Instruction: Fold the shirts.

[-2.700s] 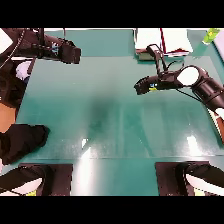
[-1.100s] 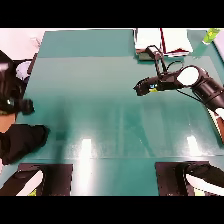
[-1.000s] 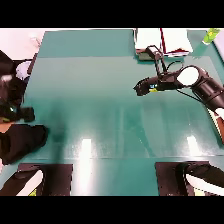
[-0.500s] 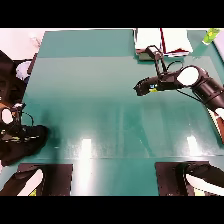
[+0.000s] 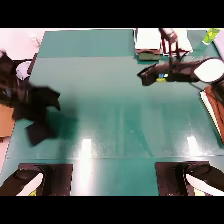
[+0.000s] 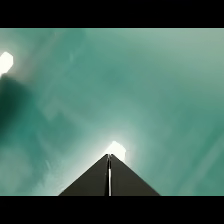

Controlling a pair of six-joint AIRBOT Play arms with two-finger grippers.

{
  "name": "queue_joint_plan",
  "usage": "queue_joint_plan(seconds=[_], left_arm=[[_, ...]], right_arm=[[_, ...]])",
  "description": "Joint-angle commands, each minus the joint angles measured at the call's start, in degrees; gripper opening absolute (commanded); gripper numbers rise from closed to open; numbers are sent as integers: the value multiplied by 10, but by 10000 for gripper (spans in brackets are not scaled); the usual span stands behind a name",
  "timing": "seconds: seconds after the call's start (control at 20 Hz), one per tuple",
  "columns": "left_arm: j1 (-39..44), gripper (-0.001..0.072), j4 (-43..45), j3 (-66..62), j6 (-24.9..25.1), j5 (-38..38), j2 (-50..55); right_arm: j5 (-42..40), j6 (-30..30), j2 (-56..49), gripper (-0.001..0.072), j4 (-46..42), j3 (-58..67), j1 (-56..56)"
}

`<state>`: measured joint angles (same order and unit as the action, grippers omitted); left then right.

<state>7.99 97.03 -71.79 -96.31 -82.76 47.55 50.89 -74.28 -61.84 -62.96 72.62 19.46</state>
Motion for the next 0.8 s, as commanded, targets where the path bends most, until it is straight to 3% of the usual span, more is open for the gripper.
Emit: queue_joint_plan(seconds=[0.0,0.3,0.45,0.6,0.75], left_arm=[[121,25,3,-150,-29,-8,11],[262,25,1,-229,-22,21,127],[322,26,-33,-254,51,68,235],[365,28,-131,-313,146,113,353],[384,30,-208,-391,192,119,447]], right_arm=[[23,-14,11,24,0,84,-17],[30,-21,11,24,1,173,-97],[53,-29,11,24,1,181,-122],[74,-29,10,24,0,180,-126],[73,-29,11,24,0,180,-126]])
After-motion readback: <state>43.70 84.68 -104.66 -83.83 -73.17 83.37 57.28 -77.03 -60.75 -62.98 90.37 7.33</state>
